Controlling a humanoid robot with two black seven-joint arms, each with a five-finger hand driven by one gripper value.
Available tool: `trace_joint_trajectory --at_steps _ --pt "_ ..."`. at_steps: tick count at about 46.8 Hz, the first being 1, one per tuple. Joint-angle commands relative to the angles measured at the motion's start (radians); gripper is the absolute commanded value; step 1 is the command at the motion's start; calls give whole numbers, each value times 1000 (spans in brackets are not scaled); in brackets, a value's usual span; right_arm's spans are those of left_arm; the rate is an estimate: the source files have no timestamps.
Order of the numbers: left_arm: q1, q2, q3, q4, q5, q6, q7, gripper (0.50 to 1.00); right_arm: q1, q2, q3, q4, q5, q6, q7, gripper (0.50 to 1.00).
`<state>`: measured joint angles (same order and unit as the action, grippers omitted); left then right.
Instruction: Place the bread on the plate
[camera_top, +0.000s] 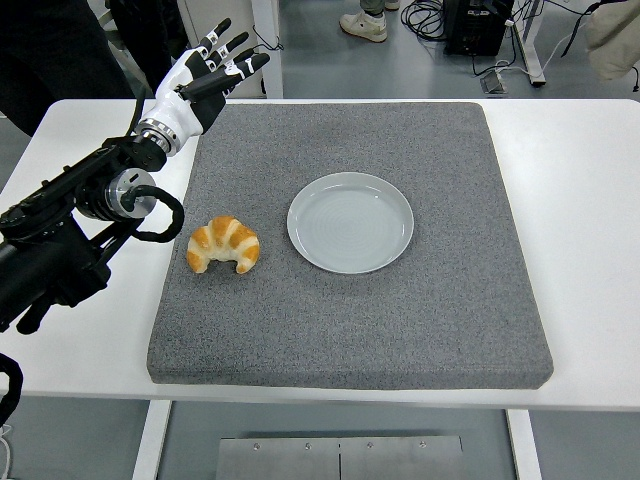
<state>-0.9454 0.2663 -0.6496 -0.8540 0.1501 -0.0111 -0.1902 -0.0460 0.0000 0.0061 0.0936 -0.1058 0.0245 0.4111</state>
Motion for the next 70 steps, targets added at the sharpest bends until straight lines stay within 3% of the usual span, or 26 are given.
trace_joint_trajectory --at_steps 1,13,21,28,37,48,55,63,70 --pt "4 42 18 -55 3 16 26 946 0 0 0 0 0 0 0 1000" --pt "-33 232 159 -246 5 25 38 943 0 0 0 0 0 0 0 1000" --pt "-139 379 309 -370 25 20 41 945 0 0 -1 0 0 0 0 1000" --pt "-256 470 484 -424 138 13 83 945 0 0 -1 0 0 0 0 1000" --pt "-325 519 623 -461 310 -1 87 946 1 0 -1 0 0 0 0 1000" --pt "-314 579 666 -582 515 -40 87 946 1 0 -1 0 0 0 0 1000" --pt "-296 590 674 -594 615 -40 81 946 1 0 -1 0 0 0 0 1000" --pt "-250 603 671 -594 723 -36 51 945 1 0 0 0 0 0 0 1000" --pt "-194 603 659 -586 802 -18 -15 945 1 0 0 0 0 0 0 1000"
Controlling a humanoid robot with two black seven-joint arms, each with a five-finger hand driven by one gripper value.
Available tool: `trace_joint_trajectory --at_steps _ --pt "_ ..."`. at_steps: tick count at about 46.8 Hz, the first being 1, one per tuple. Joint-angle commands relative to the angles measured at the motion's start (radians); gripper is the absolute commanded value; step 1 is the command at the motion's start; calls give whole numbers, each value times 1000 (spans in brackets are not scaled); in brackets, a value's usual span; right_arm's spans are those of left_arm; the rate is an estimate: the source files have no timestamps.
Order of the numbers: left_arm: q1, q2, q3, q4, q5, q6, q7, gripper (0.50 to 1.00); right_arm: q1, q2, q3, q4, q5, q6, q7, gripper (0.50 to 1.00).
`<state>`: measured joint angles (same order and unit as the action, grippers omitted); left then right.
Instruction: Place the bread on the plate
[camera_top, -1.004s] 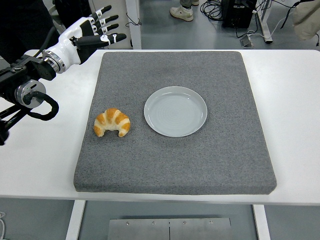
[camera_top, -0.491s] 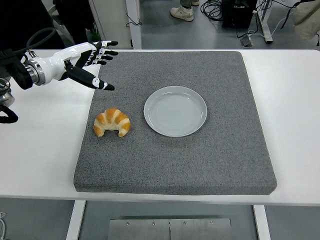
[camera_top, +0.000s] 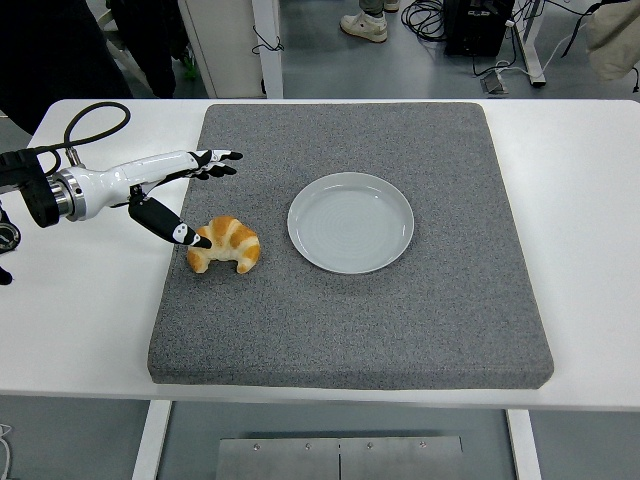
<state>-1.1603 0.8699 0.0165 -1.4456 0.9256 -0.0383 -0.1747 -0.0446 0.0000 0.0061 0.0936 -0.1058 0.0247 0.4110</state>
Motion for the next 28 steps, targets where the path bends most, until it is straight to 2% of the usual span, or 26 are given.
trace_joint_trajectory --at_steps 1,5,12,17,28 --pt "27 0 -7 8 32 15 -41 945 0 0 0 0 0 0 0 1000" --pt "47 -9 -4 25 35 41 -66 945 0 0 -1 0 0 0 0 1000" --pt "77 -35 -3 47 38 80 -71 945 0 0 -1 0 0 0 0 1000" --pt "90 -52 -1 79 50 89 -74 945 0 0 -1 0 0 0 0 1000" --pt "117 -103 5 162 91 118 -120 945 0 0 -1 0 0 0 0 1000"
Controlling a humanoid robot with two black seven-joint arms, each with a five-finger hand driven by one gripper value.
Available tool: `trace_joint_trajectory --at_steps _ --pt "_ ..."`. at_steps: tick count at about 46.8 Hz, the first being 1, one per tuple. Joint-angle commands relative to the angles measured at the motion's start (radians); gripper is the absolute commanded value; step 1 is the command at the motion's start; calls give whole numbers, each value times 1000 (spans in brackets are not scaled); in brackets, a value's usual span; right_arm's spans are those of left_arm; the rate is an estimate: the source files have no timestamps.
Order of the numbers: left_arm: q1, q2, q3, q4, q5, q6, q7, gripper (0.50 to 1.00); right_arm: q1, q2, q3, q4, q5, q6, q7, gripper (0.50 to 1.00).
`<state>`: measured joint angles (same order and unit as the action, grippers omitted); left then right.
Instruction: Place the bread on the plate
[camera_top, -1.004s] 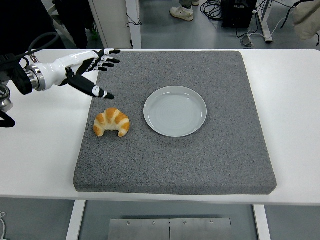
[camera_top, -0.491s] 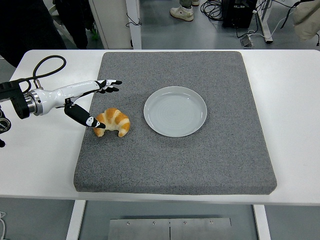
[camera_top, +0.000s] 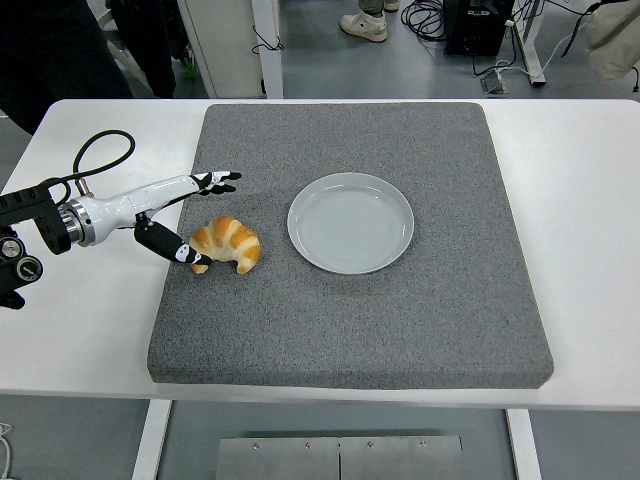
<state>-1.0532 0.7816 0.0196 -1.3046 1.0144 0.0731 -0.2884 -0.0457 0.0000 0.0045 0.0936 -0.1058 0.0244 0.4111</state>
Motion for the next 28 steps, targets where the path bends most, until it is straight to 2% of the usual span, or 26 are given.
trace_joint_trajectory --at_steps 1,8,16,28 --pt "13 -19 2 27 3 8 -6 945 0 0 0 0 0 0 0 1000" --pt "30 -45 2 56 3 19 -8 945 0 0 0 0 0 0 0 1000" --pt "42 -76 3 80 16 40 -47 936 0 0 0 -2 0 0 0 1000" --pt "59 -105 3 102 21 71 -51 934 0 0 0 -2 0 -1 0 1000"
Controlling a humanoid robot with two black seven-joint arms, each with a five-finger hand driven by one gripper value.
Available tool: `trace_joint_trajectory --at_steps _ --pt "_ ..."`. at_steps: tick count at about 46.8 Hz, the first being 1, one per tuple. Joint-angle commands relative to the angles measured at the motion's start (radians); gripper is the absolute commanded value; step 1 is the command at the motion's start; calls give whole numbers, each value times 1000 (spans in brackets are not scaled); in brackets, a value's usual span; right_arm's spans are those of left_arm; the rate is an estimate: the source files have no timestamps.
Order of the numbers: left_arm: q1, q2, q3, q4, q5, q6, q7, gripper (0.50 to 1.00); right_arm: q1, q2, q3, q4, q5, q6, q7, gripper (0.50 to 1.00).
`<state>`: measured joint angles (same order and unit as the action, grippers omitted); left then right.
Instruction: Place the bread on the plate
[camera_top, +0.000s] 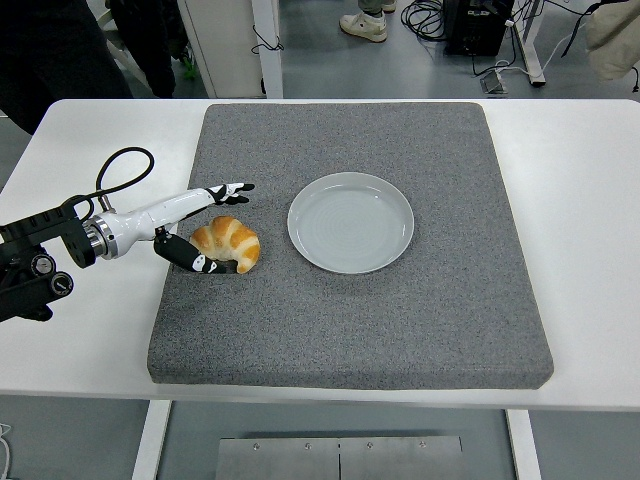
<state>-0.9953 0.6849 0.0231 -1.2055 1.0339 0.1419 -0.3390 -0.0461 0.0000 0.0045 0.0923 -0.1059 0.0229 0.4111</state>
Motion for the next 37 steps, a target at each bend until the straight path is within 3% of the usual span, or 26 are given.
trace_joint_trajectory --at_steps 1,37 --pt "0 -10 0 4 2 2 0 934 0 0 0 0 0 0 0 1000" --pt "14 -21 -2 18 0 5 -21 824 0 0 0 -3 0 0 0 1000"
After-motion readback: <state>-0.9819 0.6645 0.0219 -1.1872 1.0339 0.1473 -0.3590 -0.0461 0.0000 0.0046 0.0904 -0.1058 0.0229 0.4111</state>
